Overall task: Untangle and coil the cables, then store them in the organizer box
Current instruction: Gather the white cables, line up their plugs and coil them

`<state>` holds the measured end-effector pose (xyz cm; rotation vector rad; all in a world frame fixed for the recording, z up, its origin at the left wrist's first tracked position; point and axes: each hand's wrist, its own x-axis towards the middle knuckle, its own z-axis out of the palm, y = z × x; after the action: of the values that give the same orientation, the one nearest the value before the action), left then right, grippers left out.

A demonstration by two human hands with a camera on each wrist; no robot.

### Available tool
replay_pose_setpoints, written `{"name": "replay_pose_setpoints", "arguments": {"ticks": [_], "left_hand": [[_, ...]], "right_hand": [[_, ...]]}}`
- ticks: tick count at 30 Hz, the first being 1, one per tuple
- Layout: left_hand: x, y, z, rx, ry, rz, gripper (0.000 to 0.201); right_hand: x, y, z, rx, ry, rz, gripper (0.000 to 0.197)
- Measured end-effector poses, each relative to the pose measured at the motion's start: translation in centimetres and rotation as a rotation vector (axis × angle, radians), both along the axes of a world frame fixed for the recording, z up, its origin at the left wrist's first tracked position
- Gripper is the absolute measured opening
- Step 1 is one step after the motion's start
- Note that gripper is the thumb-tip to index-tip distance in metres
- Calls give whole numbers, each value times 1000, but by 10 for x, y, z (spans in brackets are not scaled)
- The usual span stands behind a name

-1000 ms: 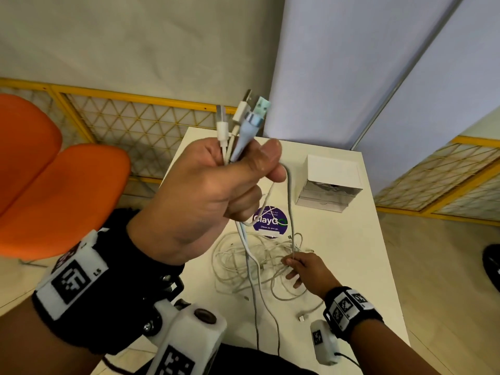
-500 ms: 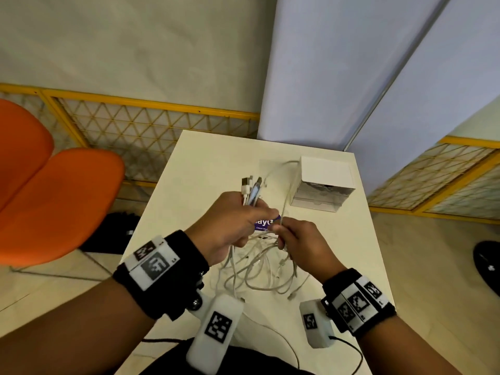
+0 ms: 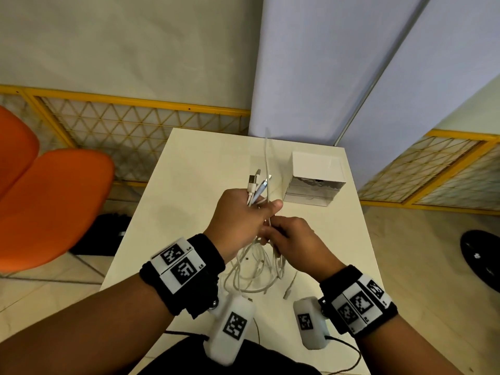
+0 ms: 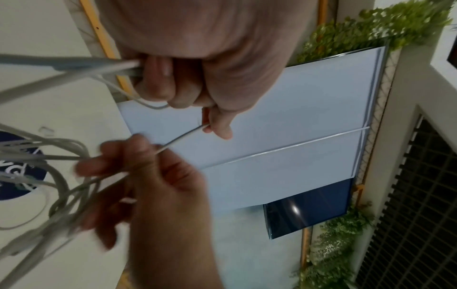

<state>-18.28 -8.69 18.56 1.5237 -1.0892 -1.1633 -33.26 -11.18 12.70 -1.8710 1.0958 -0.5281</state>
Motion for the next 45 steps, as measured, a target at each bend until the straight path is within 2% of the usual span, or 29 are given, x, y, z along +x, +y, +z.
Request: {"name": "replay_pose_setpoints", "arguments": {"ticks": [3,6,13,16,21,25,26,28,30,31,34,37,40,42,45], "left_hand": [[8,-2,10,-58,-28,50,45],[17,1,16,-73,1,44,46],[25,17,24,-50,29,71,31],[27,22,30,-57,54,72,28],[31,23,37,-38,96,84,24],[33,20,41,-19,128,92,29],[32,20,42,-16,137,82,30],[29,18,44,-9,147,61,32],[27,17,45,-9,152,47,31],[26,16,45,-13,152,40,30],[24,15,42,-16,128,9,23],[21,14,38,16,105,-23,20],[21,14,35,46,86,-56,22],[26,11,31,81,73,-67,21],[32,8,26,165,94,-59,20]], "right_hand": [[-8,0,-32,98,40,0,21],[-11,-3,-55,166,-13,-72,18],[5,-10,-60,259,-188,-132,14],[6,-12,-67,268,-99,-103,13],[3,-15,-83,111,23,-93,11],[0,-10,-80,-211,178,-21,31],[0,-9,-78,-285,202,-27,31],[3,-8,-72,-397,197,-65,18],[3,-9,-69,-395,147,-83,9],[2,-8,-68,-348,116,-76,14],[5,0,-44,-45,-27,-31,37],[11,11,4,236,-344,10,27],[5,20,30,208,-450,20,40],[-4,19,28,152,-473,-116,38],[-34,7,6,139,-584,-555,39]]}}
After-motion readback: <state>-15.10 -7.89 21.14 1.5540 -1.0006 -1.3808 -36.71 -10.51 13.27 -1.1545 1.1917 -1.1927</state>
